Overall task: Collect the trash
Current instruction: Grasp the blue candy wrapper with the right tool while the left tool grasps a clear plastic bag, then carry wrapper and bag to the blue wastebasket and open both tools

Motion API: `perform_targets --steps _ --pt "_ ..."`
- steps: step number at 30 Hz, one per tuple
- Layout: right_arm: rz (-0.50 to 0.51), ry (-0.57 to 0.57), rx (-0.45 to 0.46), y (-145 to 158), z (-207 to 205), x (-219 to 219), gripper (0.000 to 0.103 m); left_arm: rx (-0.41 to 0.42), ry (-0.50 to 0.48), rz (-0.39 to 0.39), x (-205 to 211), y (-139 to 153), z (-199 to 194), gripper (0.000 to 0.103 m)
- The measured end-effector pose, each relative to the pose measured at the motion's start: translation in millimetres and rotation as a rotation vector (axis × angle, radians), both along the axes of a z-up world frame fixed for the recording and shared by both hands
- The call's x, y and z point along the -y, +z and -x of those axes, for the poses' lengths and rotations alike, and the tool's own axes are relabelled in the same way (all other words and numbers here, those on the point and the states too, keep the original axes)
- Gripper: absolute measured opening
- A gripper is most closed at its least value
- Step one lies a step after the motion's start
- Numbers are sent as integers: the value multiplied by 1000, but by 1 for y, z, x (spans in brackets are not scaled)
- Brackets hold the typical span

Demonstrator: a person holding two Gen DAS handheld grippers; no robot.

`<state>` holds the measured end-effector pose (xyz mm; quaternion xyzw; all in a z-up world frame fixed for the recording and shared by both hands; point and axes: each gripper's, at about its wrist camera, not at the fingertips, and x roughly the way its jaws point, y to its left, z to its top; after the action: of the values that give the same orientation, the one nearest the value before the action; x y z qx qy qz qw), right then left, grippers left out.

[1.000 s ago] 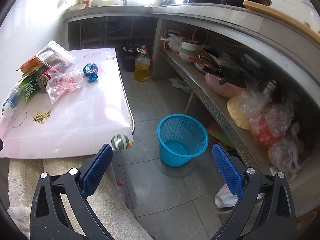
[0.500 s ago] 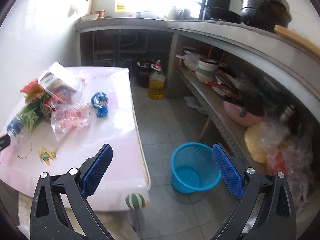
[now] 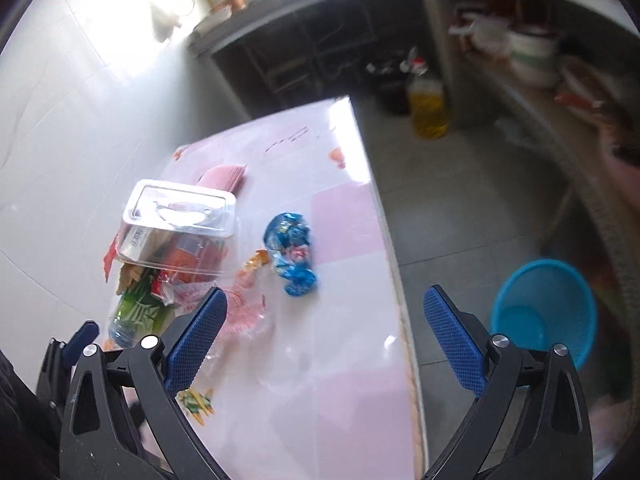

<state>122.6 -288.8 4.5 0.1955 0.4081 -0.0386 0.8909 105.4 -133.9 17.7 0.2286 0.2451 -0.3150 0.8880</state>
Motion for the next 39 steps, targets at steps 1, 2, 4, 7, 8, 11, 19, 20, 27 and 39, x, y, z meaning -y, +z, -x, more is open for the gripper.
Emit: perform_targets --steps 1,2,4,7,8,11,19,20,27,39 --pt "-12 29 -8 -1 -11 -1 89 20 -13 -46 9 -7 -3 86" --pt "-27 59 -17 -4 -25 -3 88 37 -22 -94 18 -15 -7 81" --pt "-37 99 -45 -8 -50 -7 87 37 -33 -169 32 -30 -18 73" --pt "-52 139 -98 -20 -77 -7 82 40 -38 -265 45 -52 -30 63" --pt "-60 150 -114 -25 -83 -8 81 49 -40 -299 49 -59 -32 60" --pt "-59 164 -168 -39 -94 -11 74 69 -51 -378 55 -77 -36 51" --pt "-91 152 -209 -52 -89 -8 47 39 -74 -408 55 -96 -43 22" --pt "-99 148 -211 -53 -88 -8 44 39 -72 -402 55 -95 -42 22" --pt "-133 104 -197 -54 -64 0 23 18 -100 -357 45 -88 -42 16" --pt "-195 -98 -42 -14 38 51 20 72 -123 -226 34 -36 -10 14"
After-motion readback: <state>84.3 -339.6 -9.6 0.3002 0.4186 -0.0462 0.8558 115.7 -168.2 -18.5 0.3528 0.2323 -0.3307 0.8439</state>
